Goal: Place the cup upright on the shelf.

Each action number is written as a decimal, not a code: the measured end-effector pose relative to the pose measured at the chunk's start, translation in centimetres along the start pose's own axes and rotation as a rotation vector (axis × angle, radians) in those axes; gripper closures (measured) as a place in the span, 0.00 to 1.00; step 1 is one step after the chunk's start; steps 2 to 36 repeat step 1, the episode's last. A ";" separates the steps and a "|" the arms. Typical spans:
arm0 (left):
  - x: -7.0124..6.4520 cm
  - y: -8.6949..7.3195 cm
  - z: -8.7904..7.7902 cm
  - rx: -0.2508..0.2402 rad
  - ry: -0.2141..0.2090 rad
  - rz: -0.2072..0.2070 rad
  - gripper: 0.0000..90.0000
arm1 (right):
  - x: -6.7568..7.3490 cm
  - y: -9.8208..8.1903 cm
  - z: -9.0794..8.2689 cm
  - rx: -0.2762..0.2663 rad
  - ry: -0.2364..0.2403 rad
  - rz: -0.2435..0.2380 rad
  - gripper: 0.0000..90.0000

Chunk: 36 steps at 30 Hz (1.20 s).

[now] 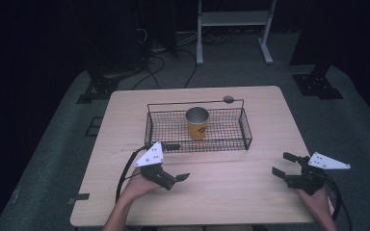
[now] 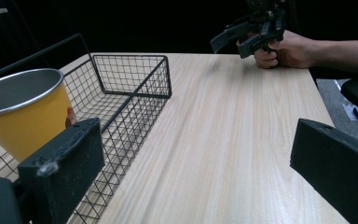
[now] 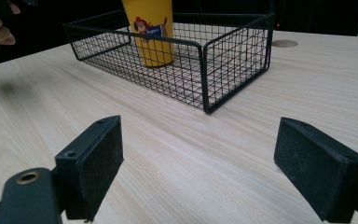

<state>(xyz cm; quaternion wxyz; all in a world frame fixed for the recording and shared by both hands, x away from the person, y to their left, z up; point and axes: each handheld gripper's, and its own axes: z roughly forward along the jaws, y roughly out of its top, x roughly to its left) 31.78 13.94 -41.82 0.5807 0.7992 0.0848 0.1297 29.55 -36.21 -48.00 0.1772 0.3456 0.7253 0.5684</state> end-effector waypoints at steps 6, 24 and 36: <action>0.0 0.0 0.0 0.000 0.000 0.000 0.02 | 0.0 0.0 0.0 0.000 0.000 0.000 0.16; 0.0 0.0 0.0 0.000 0.000 0.000 0.02 | 0.0 0.0 0.0 0.000 0.000 0.000 0.16; 0.0 0.0 0.0 0.000 0.000 0.000 0.02 | 0.0 0.0 0.0 0.000 0.000 0.000 0.16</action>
